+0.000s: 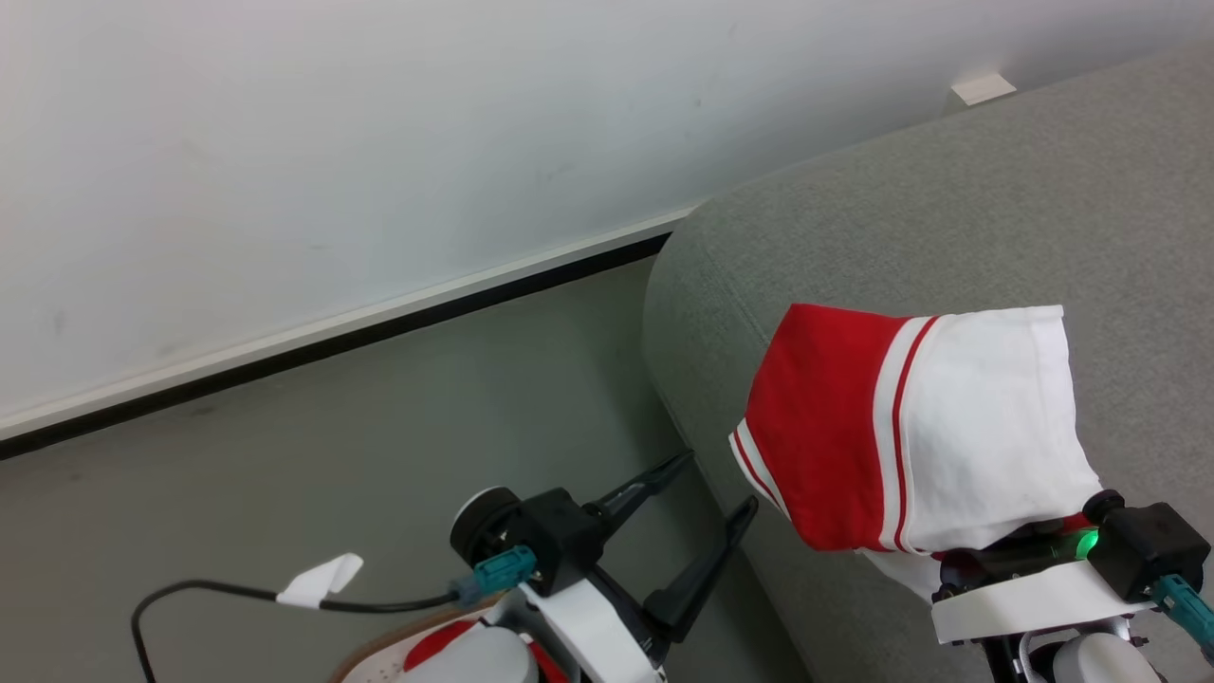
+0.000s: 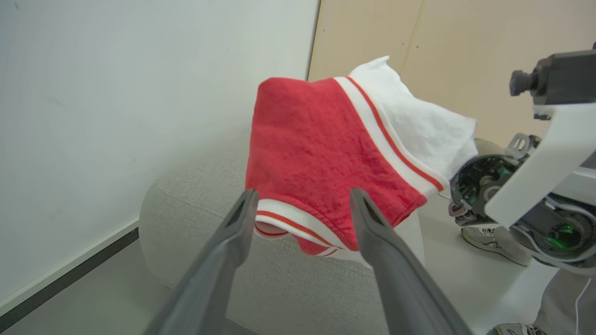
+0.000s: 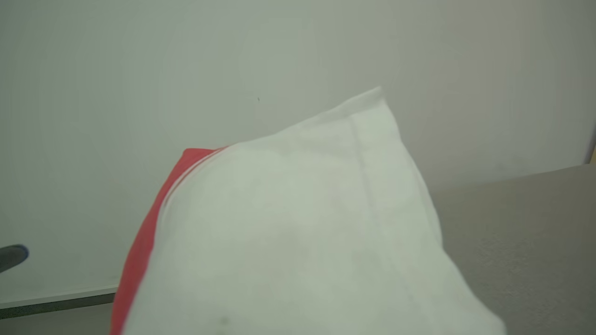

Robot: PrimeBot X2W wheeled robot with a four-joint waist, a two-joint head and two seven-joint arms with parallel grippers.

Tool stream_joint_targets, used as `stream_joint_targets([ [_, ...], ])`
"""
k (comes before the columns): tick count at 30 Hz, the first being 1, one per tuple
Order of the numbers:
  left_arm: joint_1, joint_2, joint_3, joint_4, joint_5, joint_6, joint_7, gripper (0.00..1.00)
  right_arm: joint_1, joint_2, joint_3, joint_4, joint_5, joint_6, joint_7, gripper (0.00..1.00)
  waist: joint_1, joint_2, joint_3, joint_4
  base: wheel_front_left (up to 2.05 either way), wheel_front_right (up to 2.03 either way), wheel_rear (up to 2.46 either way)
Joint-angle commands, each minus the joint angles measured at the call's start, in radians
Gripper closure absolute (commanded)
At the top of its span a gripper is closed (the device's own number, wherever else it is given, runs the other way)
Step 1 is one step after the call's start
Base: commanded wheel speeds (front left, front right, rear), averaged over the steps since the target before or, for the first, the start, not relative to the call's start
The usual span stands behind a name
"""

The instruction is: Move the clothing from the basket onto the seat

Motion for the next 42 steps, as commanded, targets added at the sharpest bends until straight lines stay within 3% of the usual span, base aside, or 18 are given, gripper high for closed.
stream_joint_targets([
  [1, 0.004, 0.002, -0.002, 0.007, 0.016, -0.001, -0.005, 0.0, 0.011, 0.002, -0.007, -0.011, -0.003, -0.002, -0.002, 1.0, -0.0001, -0.0001, 0.018, -0.03, 0.0, 0.0, 0.0],
  [11, -0.009, -0.001, -0.005, 0.015, 0.024, -0.005, -0.007, 0.0, 0.015, 0.006, -0.018, -0.023, -0.006, -0.002, -0.002, 1.0, -0.0001, -0.0001, 0.028, -0.044, 0.0, 0.0, 0.0],
  [21, -0.055, 0.021, -0.005, -0.006, 0.039, -0.009, 0.013, 0.0, -0.088, -0.015, -0.063, 0.004, -0.012, -0.002, 0.003, 1.0, -0.0001, -0.0001, 0.103, 0.004, 0.0, 0.0, 0.0],
  [34, -0.14, 0.102, 0.02, -0.107, 0.059, -0.015, 0.065, 0.0, -0.481, -0.15, -0.214, 0.11, 0.016, -0.002, 0.111, 1.0, -0.0001, -0.0001, 0.332, 0.133, 0.0, 0.0, 0.0],
  [42, -0.192, 0.133, 0.054, -0.148, 0.064, -0.014, 0.064, 0.0, -0.695, -0.265, -0.327, 0.215, -0.049, -0.002, 0.163, 1.0, -0.0001, -0.0001, 0.476, 0.216, 0.0, 0.0, 0.0],
])
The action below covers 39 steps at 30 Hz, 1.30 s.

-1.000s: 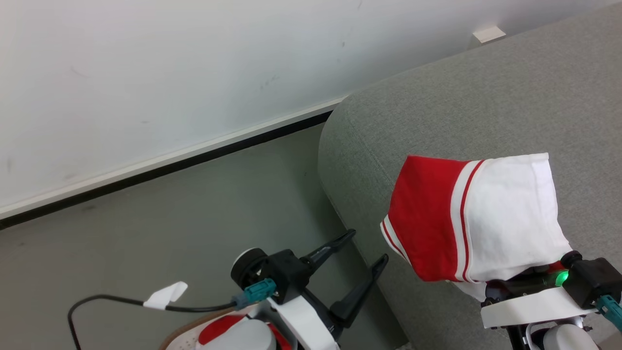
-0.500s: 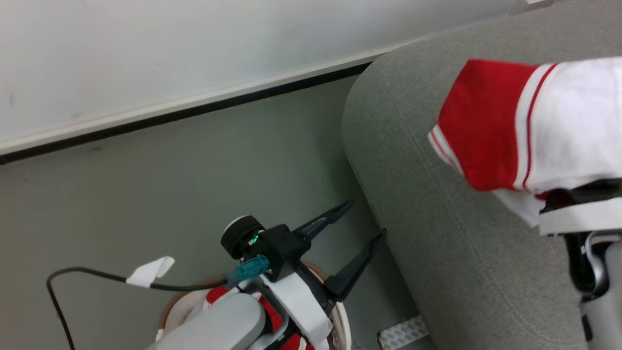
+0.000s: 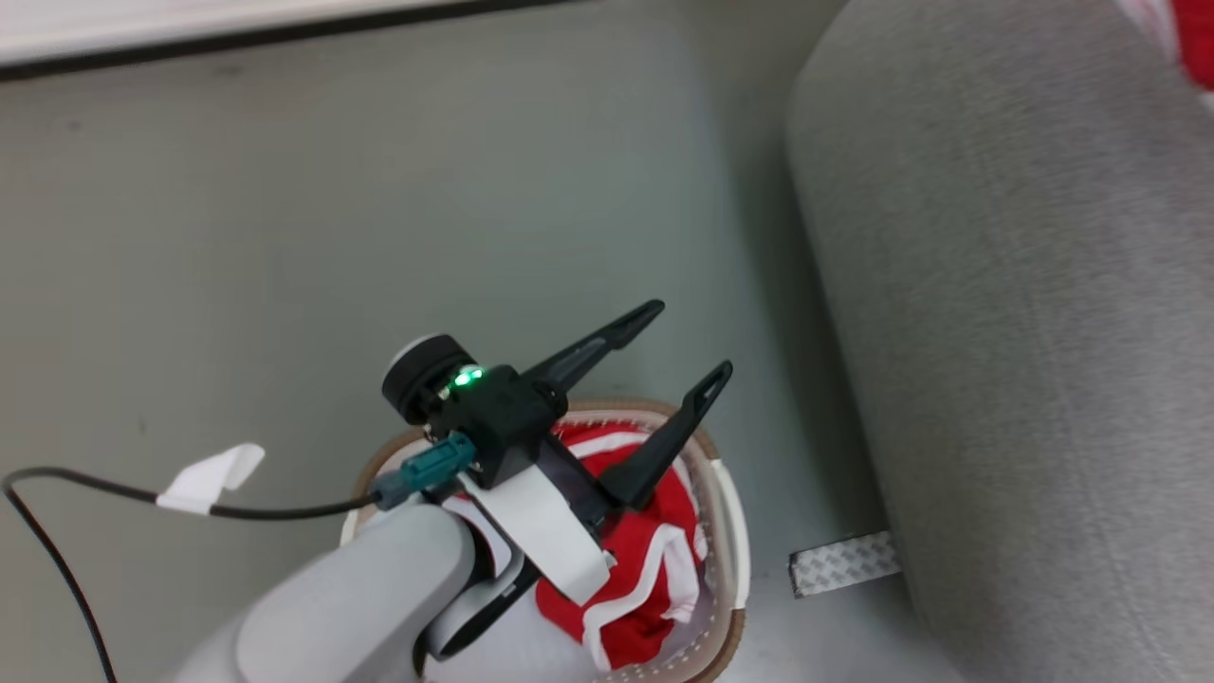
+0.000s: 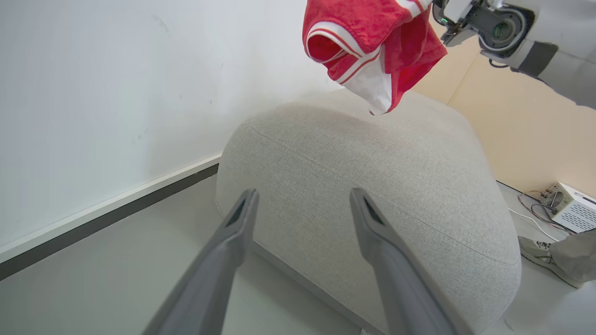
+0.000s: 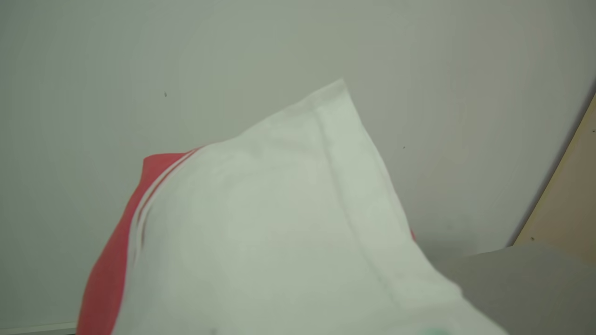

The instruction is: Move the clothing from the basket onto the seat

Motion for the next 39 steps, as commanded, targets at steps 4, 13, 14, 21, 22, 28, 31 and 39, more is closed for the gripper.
stream_joint_targets([
  [4, -0.039, 0.011, 0.013, -0.012, 0.017, -0.008, -0.002, 0.0, -0.085, -0.063, -0.047, 0.074, -0.077, -0.002, 0.039, 1.0, -0.0003, 0.0, 0.123, 0.096, 0.0, 0.0, 0.0],
  [13, -0.053, 0.009, 0.026, 0.009, 0.006, -0.009, -0.03, 0.0, -0.107, -0.157, -0.097, 0.318, -0.242, -0.002, 0.239, 1.0, -0.0003, 0.0, 0.152, 0.141, 0.0, 0.0, 0.0],
  [14, -0.052, 0.008, 0.029, 0.012, 0.004, -0.008, -0.033, 0.0, -0.102, -0.158, -0.107, 0.324, -0.251, -0.002, 0.247, 1.0, -0.0003, 0.0, 0.149, 0.142, 0.0, 0.0, 0.0],
  [21, -0.031, 0.002, 0.034, 0.036, -0.006, -0.007, -0.045, 0.0, -0.095, -0.129, -0.103, 0.371, -0.28, -0.002, 0.275, 0.0, -0.0003, 0.0, 0.1, 0.127, 0.0, 0.0, 0.0],
  [22, -0.026, 0.002, 0.034, 0.042, -0.009, -0.006, -0.047, 0.0, -0.091, -0.127, -0.093, 0.377, -0.28, -0.002, 0.28, 0.0, -0.0003, 0.0, 0.088, 0.123, 0.0, 0.0, 0.0],
  [28, 0.033, 0.014, 0.047, 0.078, -0.035, 0.012, -0.056, 0.0, -0.051, -0.111, -0.007, 0.414, -0.254, -0.002, 0.325, 0.0, -0.0003, 0.0, -0.026, 0.081, 0.0, 0.0, 0.0],
  [31, 0.073, 0.022, 0.058, 0.089, -0.048, 0.025, -0.063, 0.0, -0.012, -0.116, 0.054, 0.405, -0.226, -0.002, 0.334, 0.0, -0.0003, 0.0, -0.094, 0.066, 0.0, 0.0, 0.0],
  [39, 0.177, 0.03, 0.117, 0.091, -0.095, 0.069, -0.072, 0.0, 0.106, -0.164, 0.174, 0.251, -0.083, -0.002, 0.325, 0.0, -0.0003, 0.0, -0.267, 0.056, 0.0, 0.0, 0.0],
])
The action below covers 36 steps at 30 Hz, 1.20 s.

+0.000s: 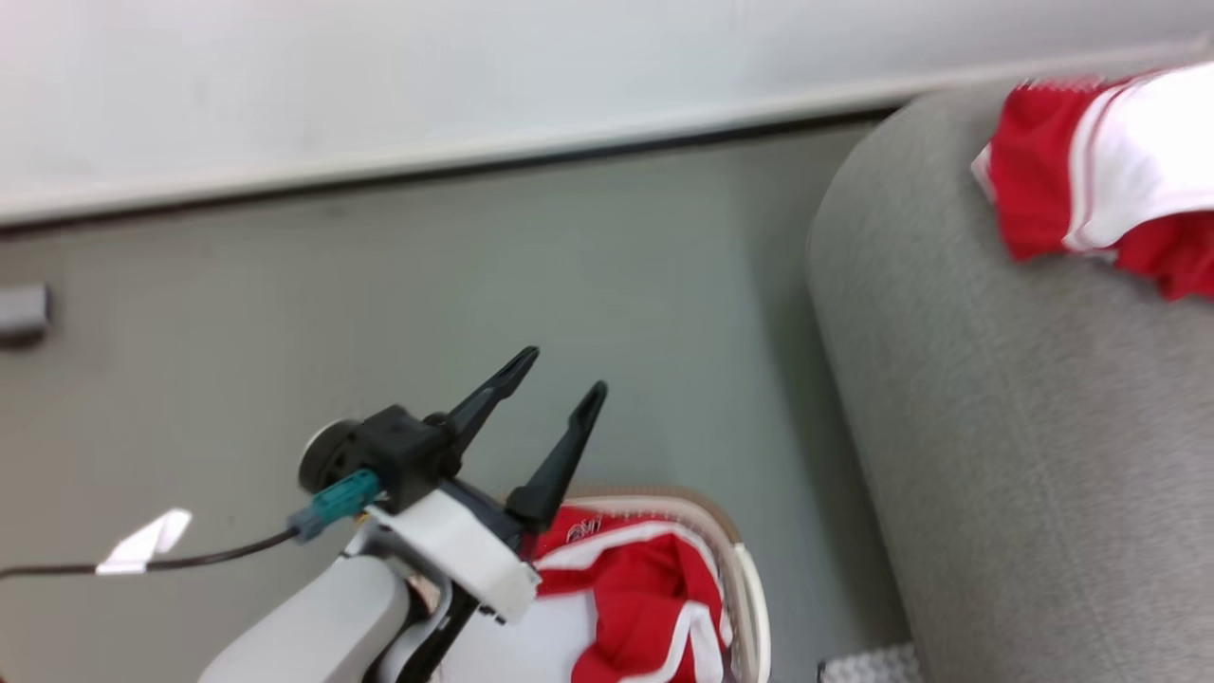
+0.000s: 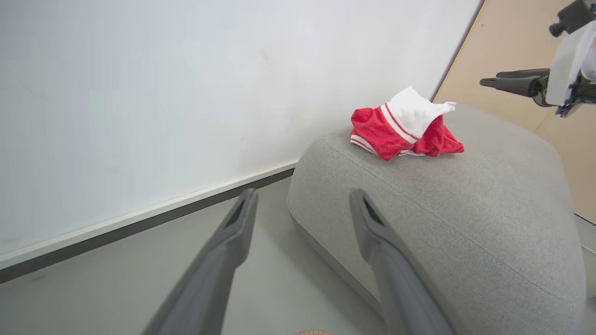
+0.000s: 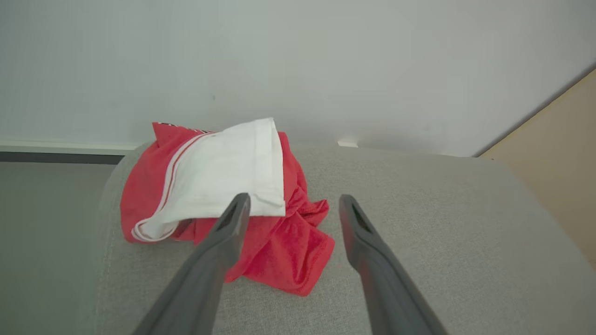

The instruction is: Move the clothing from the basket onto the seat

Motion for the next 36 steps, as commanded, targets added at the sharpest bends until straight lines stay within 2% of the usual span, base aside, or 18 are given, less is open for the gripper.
stream_joint_targets([
  [1, 0.023, 0.009, 0.012, -0.004, -0.016, 0.008, -0.007, 0.0, 0.031, -0.005, 0.012, -0.031, 0.021, -0.002, -0.006, 0.0, 0.0001, 0.0, -0.085, -0.006, 0.0, 0.0, 0.0],
  [6, 0.079, 0.012, 0.071, -0.017, -0.04, 0.032, -0.006, 0.0, 0.117, -0.02, 0.036, -0.211, 0.119, -0.002, -0.017, 0.0, 0.0001, 0.0, -0.177, 0.02, 0.0, 0.0, 0.0],
  [8, 0.09, 0.014, 0.083, -0.02, -0.041, 0.038, -0.006, 0.0, 0.137, -0.017, 0.036, -0.248, 0.134, -0.002, -0.019, 0.0, 0.0001, 0.0, -0.192, 0.027, 0.0, 0.0, 0.0],
  [12, 0.15, 0.021, 0.149, -0.029, -0.049, 0.064, -0.006, 0.0, 0.22, 0.024, 0.048, -0.384, 0.193, -0.002, -0.031, 0.0, 0.0001, 0.0, -0.253, 0.049, 0.0, 0.0, 0.0],
  [14, 0.181, 0.038, 0.179, -0.027, -0.021, 0.087, -0.006, 0.0, 0.265, 0.046, 0.064, -0.439, 0.234, -0.002, -0.048, 0.0, 0.0001, 0.0, -0.278, 0.057, 0.0, 0.0, 0.0],
  [19, 0.281, 0.022, 0.286, -0.048, -0.021, 0.119, -0.006, 0.0, 0.388, 0.1, 0.065, -0.53, 0.256, -0.002, -0.116, 0.0, 0.0001, 0.0, -0.304, 0.086, 0.0, 0.0, 0.0],
  [24, 0.377, 0.001, 0.39, -0.062, 0.002, 0.116, -0.006, 0.0, 0.524, 0.165, 0.072, -0.582, 0.239, -0.002, -0.213, 0.0, 0.0001, 0.0, -0.31, 0.116, 0.0, 0.0, 0.0],
  [29, 0.455, -0.05, 0.498, -0.086, 0.058, 0.107, -0.006, 0.0, 0.65, 0.228, 0.093, -0.587, 0.213, -0.002, -0.331, 0.0, 0.0001, 0.0, -0.309, 0.137, 0.0, 0.0, 0.0],
  [36, 0.563, -0.149, 0.617, -0.089, 0.177, 0.051, -0.007, 0.0, 0.759, 0.315, 0.131, -0.535, 0.157, -0.002, -0.449, 0.0, 0.0001, 0.0, -0.307, 0.137, 0.0, 0.0, 0.0],
])
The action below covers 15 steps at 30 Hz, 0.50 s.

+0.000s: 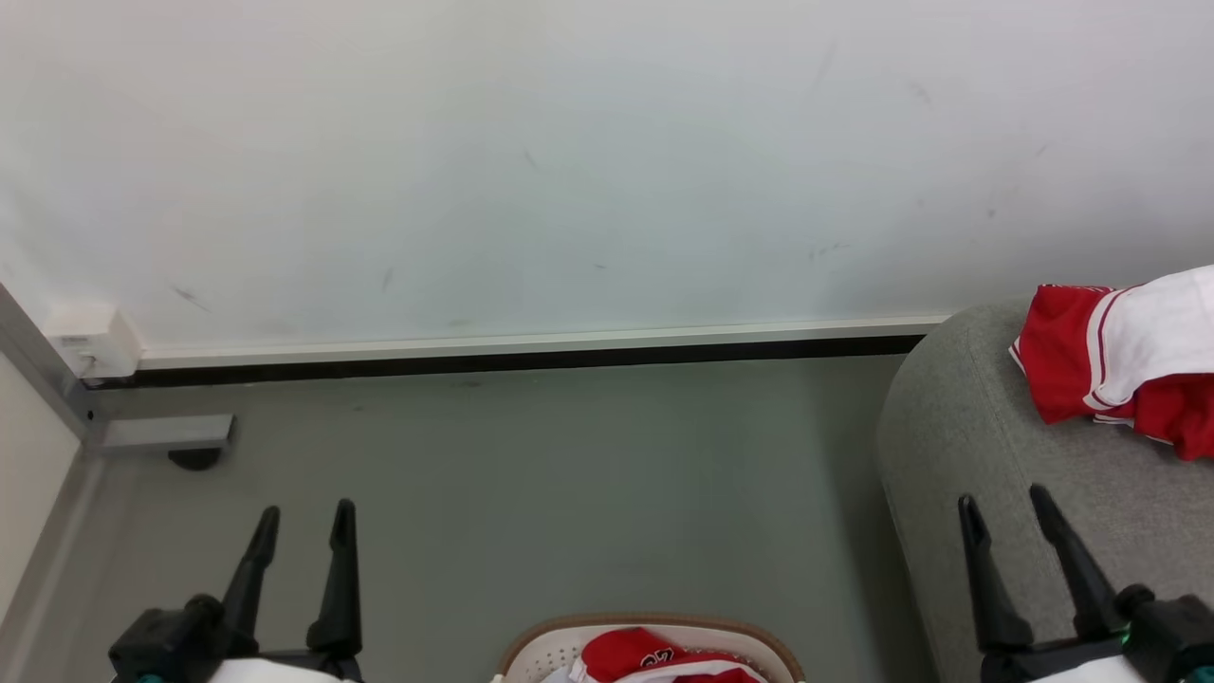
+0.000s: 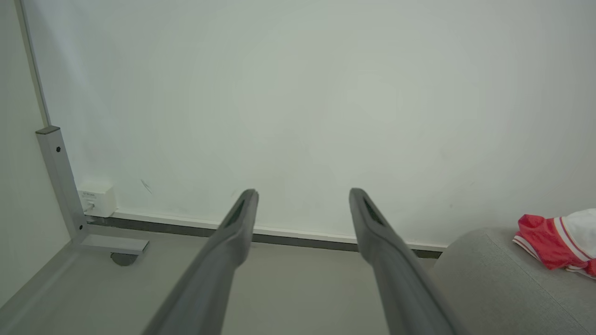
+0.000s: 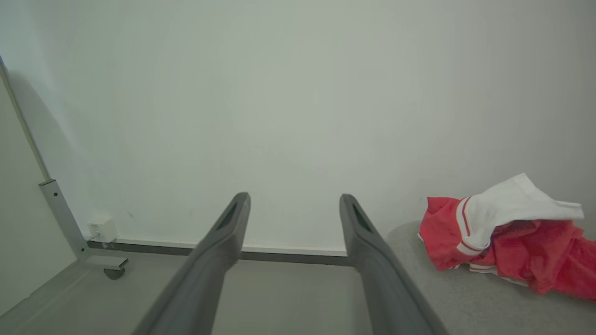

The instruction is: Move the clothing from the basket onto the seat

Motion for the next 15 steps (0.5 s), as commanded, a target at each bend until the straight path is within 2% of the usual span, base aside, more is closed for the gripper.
stream_joint_targets([
  [1, 0.024, -0.019, 0.02, 0.007, 0.033, -0.017, 0.0, 0.0, 0.027, 0.018, 0.002, 0.018, -0.006, -0.002, -0.016, 0.0, 0.0002, 0.0, 0.001, 0.001, 0.0, 0.0, 0.0],
  [8, 0.044, -0.098, 0.103, 0.061, 0.107, -0.104, 0.0, 0.0, 0.025, 0.053, 0.038, 0.071, -0.045, -0.002, -0.044, 0.0, 0.0002, 0.0, 0.007, -0.004, 0.0, 0.0, 0.0],
  [15, 0.025, -0.146, 0.164, 0.087, 0.162, -0.167, 0.0, 0.0, -0.003, 0.062, 0.043, 0.079, -0.06, -0.002, -0.049, 0.0, 0.0002, 0.0, 0.009, -0.008, 0.0, 0.0, 0.0],
])
